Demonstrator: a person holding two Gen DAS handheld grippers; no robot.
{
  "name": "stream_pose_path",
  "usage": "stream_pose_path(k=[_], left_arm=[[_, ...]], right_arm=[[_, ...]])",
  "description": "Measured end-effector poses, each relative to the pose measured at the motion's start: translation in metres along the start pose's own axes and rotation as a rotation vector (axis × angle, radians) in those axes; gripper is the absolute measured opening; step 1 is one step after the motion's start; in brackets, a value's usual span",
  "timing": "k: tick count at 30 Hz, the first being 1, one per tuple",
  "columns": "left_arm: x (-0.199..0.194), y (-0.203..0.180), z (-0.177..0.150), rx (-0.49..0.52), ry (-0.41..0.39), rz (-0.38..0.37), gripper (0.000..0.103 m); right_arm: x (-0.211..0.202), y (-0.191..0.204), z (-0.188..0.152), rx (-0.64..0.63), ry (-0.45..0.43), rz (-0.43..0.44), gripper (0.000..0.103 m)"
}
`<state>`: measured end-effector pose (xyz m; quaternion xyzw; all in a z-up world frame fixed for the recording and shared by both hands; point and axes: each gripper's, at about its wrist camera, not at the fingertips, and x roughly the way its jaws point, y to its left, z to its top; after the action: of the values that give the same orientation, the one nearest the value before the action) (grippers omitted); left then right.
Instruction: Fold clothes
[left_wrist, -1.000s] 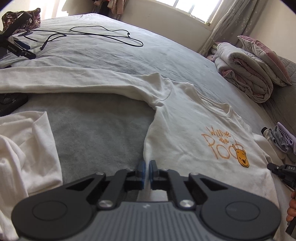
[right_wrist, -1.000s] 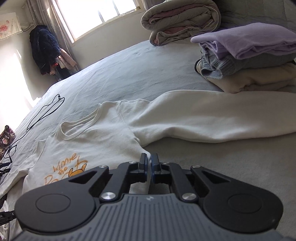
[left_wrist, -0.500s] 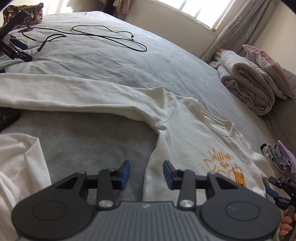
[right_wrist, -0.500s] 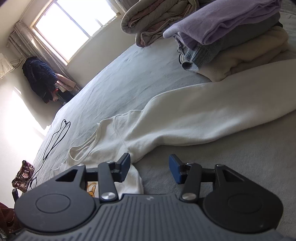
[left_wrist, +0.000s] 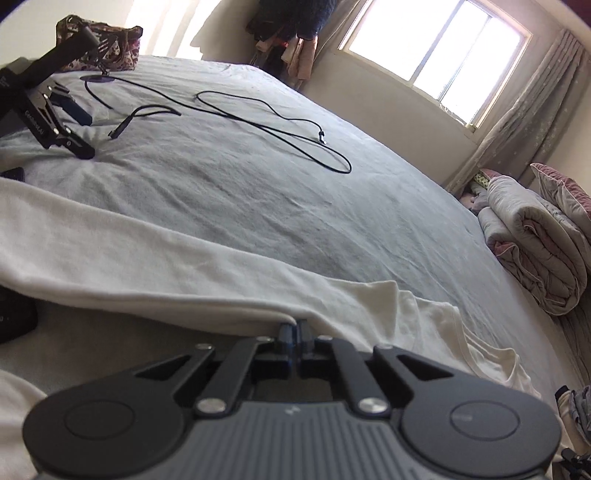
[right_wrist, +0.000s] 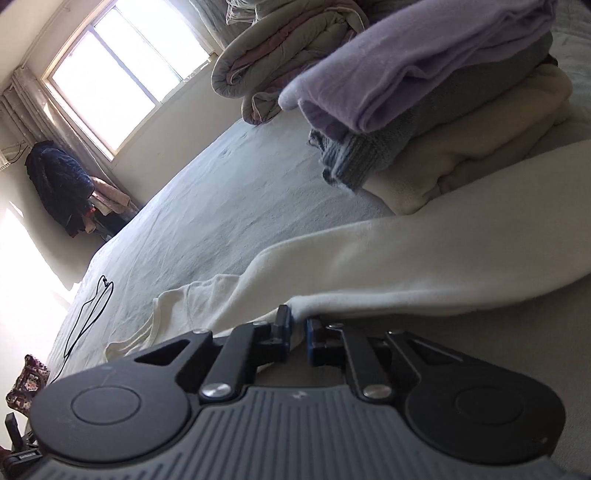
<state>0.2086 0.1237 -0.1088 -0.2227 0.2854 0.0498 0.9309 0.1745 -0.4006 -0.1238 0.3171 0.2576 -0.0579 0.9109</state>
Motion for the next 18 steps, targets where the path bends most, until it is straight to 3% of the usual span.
stream_pose_path(k=[2,5,7,8,10,11,18], left_arm=[[0.002,-0.006,0.001,0.046,-0.013,0.013,0.002],[0.012,-0.009,-0.002,0.091,0.048,0.048,0.003],[0.011,-0.008,-0.002,0.089,0.083,0.05,0.006],[0.008,-0.007,-0.001,0.076,0.103,0.04,0.013],[0.002,-0.005,-0.001,0.054,0.15,0.01,0.031],[-0.003,-0.005,-0.003,0.051,0.172,-0.004,0.037],[-0.045,-0.005,-0.033,0.093,0.299,-0.061,0.04]], right_arm=[[0.004,0.004,0.0,-0.038,0.003,-0.03,0.009],[0.012,0.009,-0.002,-0.073,0.05,-0.057,0.009],[0.014,0.012,-0.005,-0.073,0.086,-0.061,0.019],[0.012,0.012,-0.005,-0.061,0.101,-0.054,0.021],[0.005,0.01,-0.005,-0.049,0.135,-0.039,0.042],[0.0,0.009,-0.007,-0.043,0.152,-0.033,0.045],[-0.044,0.001,-0.027,0.009,0.269,0.007,0.045]])
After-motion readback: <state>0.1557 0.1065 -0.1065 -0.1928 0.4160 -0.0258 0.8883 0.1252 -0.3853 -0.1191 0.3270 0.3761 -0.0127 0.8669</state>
